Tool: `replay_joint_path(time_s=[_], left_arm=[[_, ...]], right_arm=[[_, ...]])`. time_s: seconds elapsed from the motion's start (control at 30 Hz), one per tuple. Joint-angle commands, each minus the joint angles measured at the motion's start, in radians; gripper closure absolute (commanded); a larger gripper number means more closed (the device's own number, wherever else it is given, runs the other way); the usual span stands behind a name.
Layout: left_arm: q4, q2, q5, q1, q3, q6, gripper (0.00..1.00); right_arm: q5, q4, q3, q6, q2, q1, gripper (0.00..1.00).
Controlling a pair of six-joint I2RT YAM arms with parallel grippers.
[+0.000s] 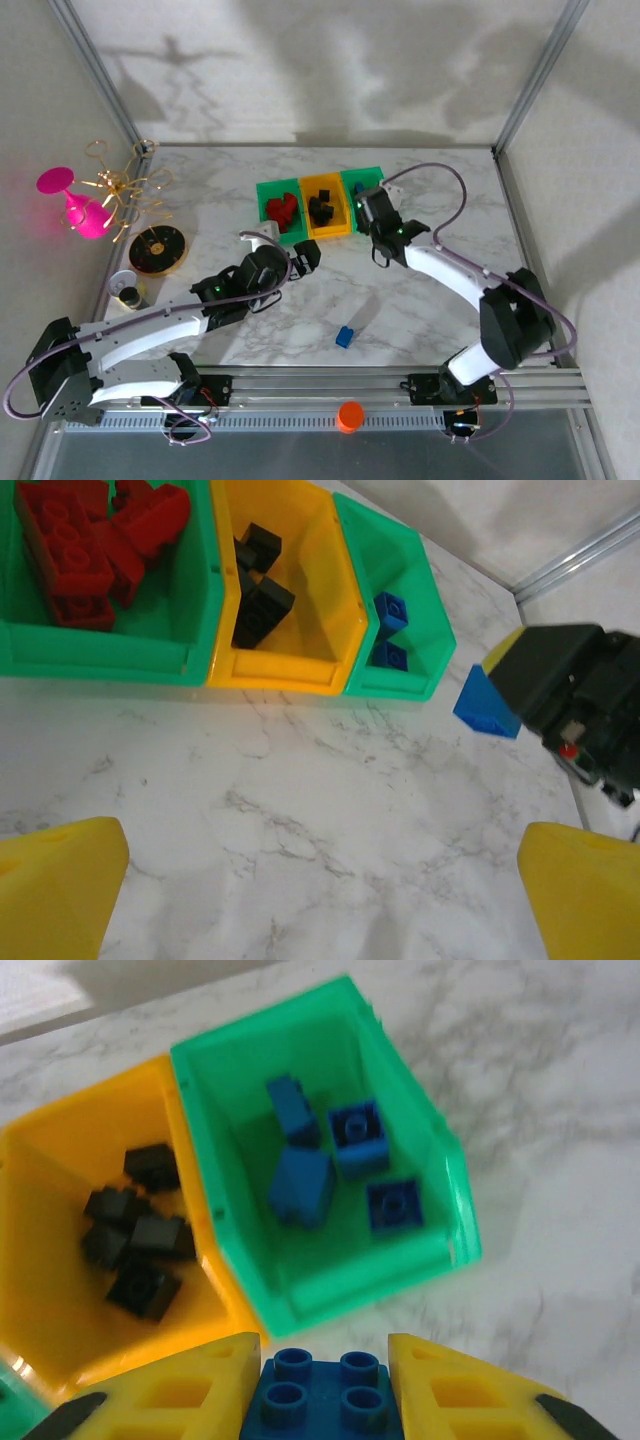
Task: Sort the legos into containers by color
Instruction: Place the lego in the container.
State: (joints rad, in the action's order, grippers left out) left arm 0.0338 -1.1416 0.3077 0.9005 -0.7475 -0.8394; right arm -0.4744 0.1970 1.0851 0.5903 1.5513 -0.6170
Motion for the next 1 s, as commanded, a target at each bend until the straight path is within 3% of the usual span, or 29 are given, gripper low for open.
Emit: replay_joint_path(time_s=[0.0, 0.2, 0.57, 0.77, 0.97], left_arm=[[-0.024, -0.03, -0.04, -0.037, -0.049, 0.048, 0.0], [-0.061, -0.076, -0.088, -0.099, -0.068, 0.059, 0.0], [-0.075, -0.123, -0.13, -0.15, -0.088, 0.083, 0.0], [-0.081, -0.133, -0.147, -0.162, -0.087, 0.082, 0.0], [-0.085, -0.121, -0.174, -0.161, -0.081, 0.075, 0.0]], right_arm=[[0.015, -0.111, 0.107, -0.209, 0.121, 0.056, 0.71], [0.112, -0.184, 0.258, -0.342, 0.3, 0.136, 0.72], [0.09, -0.183, 0.506, -0.457, 0.551, 0.192, 0.68], [0.093, -0.145, 0.593, -0.483, 0.6, 0.194, 0.47], [0.144, -0.147, 0.531, -0.454, 0.483, 0.177, 0.4]])
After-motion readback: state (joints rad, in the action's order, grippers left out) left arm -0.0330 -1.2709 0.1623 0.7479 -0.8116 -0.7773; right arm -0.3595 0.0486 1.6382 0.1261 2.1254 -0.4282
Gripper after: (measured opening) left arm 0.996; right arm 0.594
